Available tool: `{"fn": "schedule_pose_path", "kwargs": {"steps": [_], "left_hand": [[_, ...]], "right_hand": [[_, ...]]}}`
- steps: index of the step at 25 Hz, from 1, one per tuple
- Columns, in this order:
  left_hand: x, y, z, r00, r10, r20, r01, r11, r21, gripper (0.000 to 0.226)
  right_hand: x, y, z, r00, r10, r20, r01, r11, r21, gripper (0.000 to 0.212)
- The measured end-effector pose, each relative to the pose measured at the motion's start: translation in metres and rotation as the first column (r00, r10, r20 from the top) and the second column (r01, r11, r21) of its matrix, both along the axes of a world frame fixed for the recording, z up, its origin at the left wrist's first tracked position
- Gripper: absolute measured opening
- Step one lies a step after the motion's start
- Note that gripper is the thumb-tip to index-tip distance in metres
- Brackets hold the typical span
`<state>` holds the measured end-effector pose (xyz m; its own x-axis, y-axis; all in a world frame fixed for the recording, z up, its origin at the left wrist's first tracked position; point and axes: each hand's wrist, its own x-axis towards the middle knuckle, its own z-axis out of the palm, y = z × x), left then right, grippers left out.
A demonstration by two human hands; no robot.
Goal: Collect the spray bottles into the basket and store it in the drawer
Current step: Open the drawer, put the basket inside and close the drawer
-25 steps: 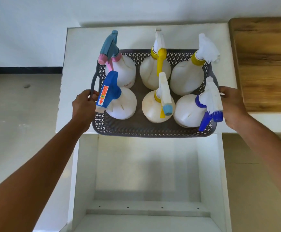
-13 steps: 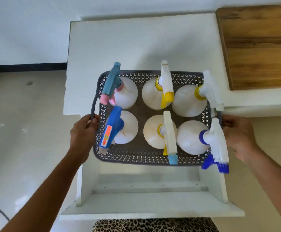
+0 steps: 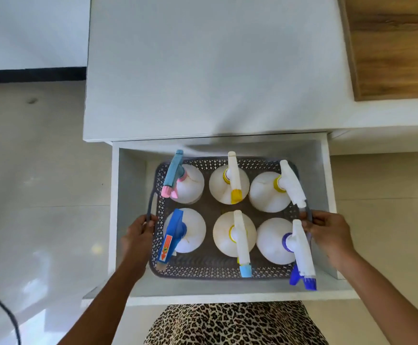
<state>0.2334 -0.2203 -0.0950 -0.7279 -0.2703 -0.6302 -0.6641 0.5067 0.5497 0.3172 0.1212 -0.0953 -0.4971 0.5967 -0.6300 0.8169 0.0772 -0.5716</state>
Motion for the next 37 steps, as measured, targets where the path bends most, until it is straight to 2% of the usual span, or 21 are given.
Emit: {"fn": "schedule_pose_path", "kwargs": {"steps": [4,8,16,24,27,30,32,33,34,35,37], "left_hand": [[-0.001,0.000,-0.058,0.995,0.053,0.085,-0.051,0.998,-0.033,0.019],[-0.007,0.002,-0.106,0.991,0.089,0.098,-0.088,0.996,-0.015,0.019],[-0.020,0.003,-0.155,0.980,0.136,0.148,-0.133,0.991,-0.033,0.020],[-0.026,0.007,-0.165,0.985,0.094,0.148,-0.085,0.994,-0.065,0.011],[-0.024,0.009,-0.154,0.980,0.083,0.181,-0.071,0.995,-0.073,0.025],[-0.013,0.012,-0.125,0.938,0.266,0.224,-0.252,0.964,-0.089,0.038],[-0.002,0.014,-0.097,0.874,0.422,0.242,-0.416,0.906,-0.078,0.040],[0.008,0.017,-0.081,0.875,0.436,0.210,-0.427,0.900,-0.091,0.039],[0.020,0.020,-0.063,0.913,0.380,0.145,-0.365,0.923,-0.121,0.038],[0.034,0.023,-0.045,0.964,0.257,0.060,-0.246,0.957,-0.152,0.038],[0.068,0.028,-0.015,0.991,-0.072,-0.110,0.055,0.987,-0.148,0.043]], "right_hand": [[-0.011,-0.008,-0.053,0.999,0.024,0.032,-0.026,0.997,0.067,0.020],[-0.028,-0.012,-0.098,0.996,0.075,0.057,-0.083,0.985,0.152,0.018],[-0.034,-0.019,-0.146,0.995,0.016,0.098,-0.028,0.992,0.124,0.019],[-0.035,-0.019,-0.157,0.993,-0.025,0.115,0.013,0.995,0.102,0.020],[-0.038,-0.018,-0.147,0.993,-0.046,0.111,0.037,0.996,0.082,0.025],[-0.038,-0.022,-0.120,0.995,-0.042,0.088,0.024,0.980,0.199,0.031],[-0.030,-0.037,-0.093,1.000,-0.002,-0.004,0.003,0.960,0.280,0.033],[-0.022,-0.047,-0.080,0.997,0.034,-0.076,-0.010,0.954,0.298,0.034],[-0.012,-0.060,-0.065,0.986,0.086,-0.144,-0.035,0.946,0.322,0.036],[-0.001,-0.074,-0.050,0.969,0.154,-0.195,-0.077,0.932,0.355,0.038],[0.025,-0.104,-0.025,0.912,0.317,-0.260,-0.187,0.886,0.425,0.042]]}}
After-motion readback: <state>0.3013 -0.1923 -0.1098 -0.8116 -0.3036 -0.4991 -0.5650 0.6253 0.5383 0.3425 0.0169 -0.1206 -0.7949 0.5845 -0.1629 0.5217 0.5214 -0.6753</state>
